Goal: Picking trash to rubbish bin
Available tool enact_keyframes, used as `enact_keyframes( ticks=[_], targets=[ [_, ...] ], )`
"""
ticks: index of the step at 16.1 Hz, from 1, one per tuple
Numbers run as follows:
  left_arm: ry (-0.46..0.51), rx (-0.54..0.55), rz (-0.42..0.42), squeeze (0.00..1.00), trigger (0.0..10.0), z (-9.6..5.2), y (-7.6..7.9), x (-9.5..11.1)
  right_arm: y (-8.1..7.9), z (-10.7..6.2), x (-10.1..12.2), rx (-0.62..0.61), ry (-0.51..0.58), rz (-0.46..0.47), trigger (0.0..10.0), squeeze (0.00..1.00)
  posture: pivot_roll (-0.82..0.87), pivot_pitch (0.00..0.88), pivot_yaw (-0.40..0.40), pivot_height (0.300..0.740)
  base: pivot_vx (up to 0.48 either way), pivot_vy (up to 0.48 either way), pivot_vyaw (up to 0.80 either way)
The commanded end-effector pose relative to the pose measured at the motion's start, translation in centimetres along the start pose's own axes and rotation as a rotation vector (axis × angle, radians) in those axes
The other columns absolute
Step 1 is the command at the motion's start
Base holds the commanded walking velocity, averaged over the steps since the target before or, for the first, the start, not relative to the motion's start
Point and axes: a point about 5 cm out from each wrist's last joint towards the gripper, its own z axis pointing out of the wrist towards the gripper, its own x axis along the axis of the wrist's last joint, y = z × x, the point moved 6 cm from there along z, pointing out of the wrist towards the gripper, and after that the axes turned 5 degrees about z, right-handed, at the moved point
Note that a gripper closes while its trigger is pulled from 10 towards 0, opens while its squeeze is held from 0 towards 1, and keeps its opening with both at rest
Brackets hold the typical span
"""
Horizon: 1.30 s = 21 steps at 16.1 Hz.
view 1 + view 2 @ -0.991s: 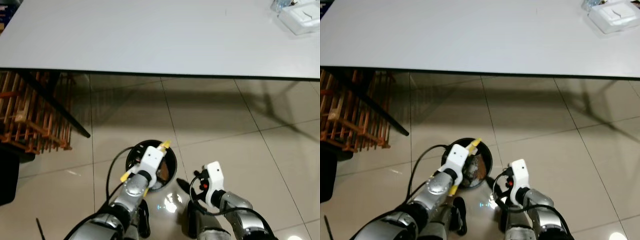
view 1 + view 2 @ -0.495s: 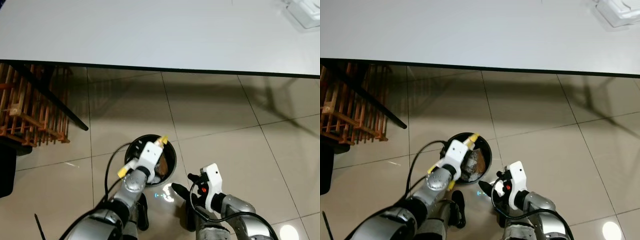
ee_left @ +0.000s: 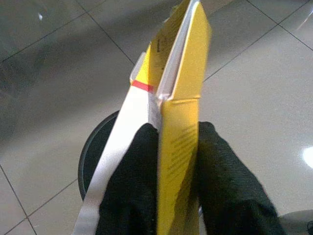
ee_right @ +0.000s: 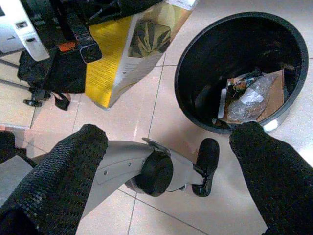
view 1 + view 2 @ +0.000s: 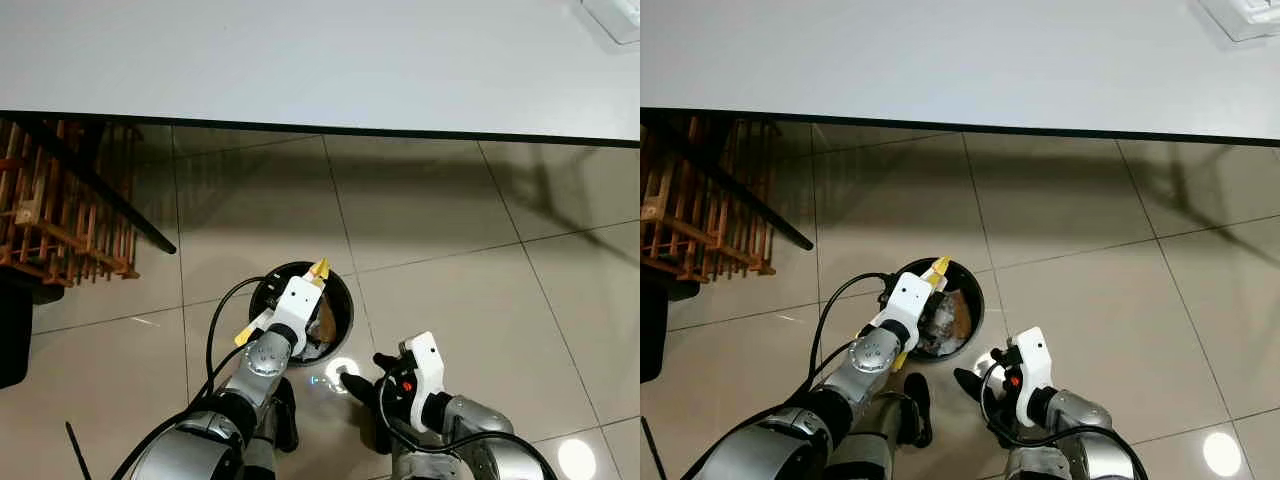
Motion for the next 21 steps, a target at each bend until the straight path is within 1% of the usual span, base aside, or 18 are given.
enact_keyframes(
  ticks=[1,6,7,8,13,16,18,20,21],
  targets=[
    [-0.035,-0.011,-0.006,1.00,10.0,-0.4,0.5,-1.2,0.0,-0.4,-1.2,-0.010,-0.027,0.030,10.0,0.00,-0.05,0.405,0.048,0.740,0.000,0.000,0.00],
    [-0.030,-0.008,0.001,1.00,10.0,-0.4,0.5,-1.1,0.0,-0.7,-2.2,-0.016,-0.066,0.018,10.0,0.00,-0.05,0.406,0.048,0.740,0.000,0.000,0.00],
    [-0.031,-0.005,0.009,0.85,10.0,-0.3,0.5,-1.1,0.0,-0.7,-2.3,-0.018,-0.068,0.017,10.0,0.00,-0.05,0.406,0.048,0.740,0.000,0.000,0.00],
    [-0.033,-0.002,0.020,0.00,10.0,-0.3,0.4,-1.1,0.1,-0.7,-2.3,-0.026,-0.072,0.010,10.0,0.00,-0.05,0.405,0.047,0.740,0.000,0.000,0.00],
    [-0.047,0.015,0.025,0.00,10.0,-0.5,0.0,-1.5,0.4,-0.4,-2.3,-0.034,-0.081,-0.003,10.0,0.00,-0.04,0.395,0.051,0.740,0.000,0.000,0.00],
    [-0.053,0.033,0.018,0.00,10.0,-0.8,-0.6,-2.0,0.4,0.0,-2.0,-0.033,-0.074,-0.009,10.0,0.00,-0.02,0.382,0.057,0.740,0.000,0.000,0.00],
    [-0.048,0.059,0.028,0.00,10.0,-1.3,-1.7,-2.6,0.7,0.5,-1.8,-0.047,-0.070,-0.016,10.0,0.00,-0.01,0.364,0.071,0.740,0.000,0.000,0.00],
    [-0.039,0.079,0.028,0.00,10.0,-1.4,-2.4,-2.6,1.0,0.6,-1.6,-0.065,-0.062,-0.021,10.0,0.00,-0.01,0.361,0.074,0.740,0.000,0.000,0.00],
    [-0.031,0.109,0.029,0.00,10.0,-1.8,-3.3,-2.9,2.3,0.8,-1.0,-0.146,-0.042,-0.038,10.0,0.00,0.00,0.346,0.083,0.740,0.000,0.000,0.00]
  ],
)
